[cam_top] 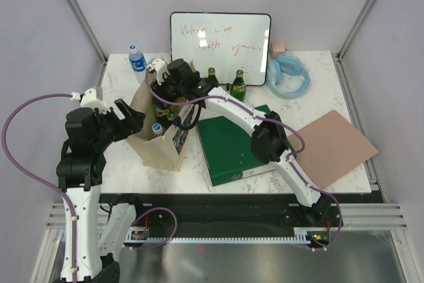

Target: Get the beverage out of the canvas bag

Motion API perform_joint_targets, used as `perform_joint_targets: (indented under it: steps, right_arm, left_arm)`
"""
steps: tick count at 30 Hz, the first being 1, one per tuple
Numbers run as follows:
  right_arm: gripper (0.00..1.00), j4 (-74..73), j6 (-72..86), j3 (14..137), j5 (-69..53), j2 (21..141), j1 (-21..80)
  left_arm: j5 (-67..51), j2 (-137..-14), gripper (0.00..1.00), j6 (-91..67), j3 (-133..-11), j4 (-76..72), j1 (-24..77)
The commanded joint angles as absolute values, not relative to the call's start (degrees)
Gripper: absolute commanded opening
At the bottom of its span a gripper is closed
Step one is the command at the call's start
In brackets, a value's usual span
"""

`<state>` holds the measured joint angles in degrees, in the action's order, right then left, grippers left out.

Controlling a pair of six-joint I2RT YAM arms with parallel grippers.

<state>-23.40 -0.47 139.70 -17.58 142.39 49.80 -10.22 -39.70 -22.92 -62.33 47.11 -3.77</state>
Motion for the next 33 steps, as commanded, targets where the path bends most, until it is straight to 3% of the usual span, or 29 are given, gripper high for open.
perform_joint_targets:
  steps: [1, 3, 6, 33]
  right_arm:
    - [0.16, -21.4, -1.8, 141.3, -21.1, 142.2, 50.3]
    - [0.05, -21.4, -2.8, 140.6, -22.0, 140.5, 50.2]
    - [0.0, -18.4, -4.0, 137.3, -23.8, 136.2, 50.1]
    - [0.0, -5.6, 11.6, 141.8, -28.0, 118.3, 43.7]
  left_arm:
    - [-11.8, -39.2, 0.87, -24.8, -65.0, 47.0, -4.0]
    - [-11.8, -39.1, 0.87, -24.9, -65.4, 47.2, -4.0]
    - [-11.7, -38.7, 0.87, -24.9, -65.7, 47.2, -4.0]
    - [-15.6, -37.8, 0.87, -25.0, -67.2, 45.2, -4.0]
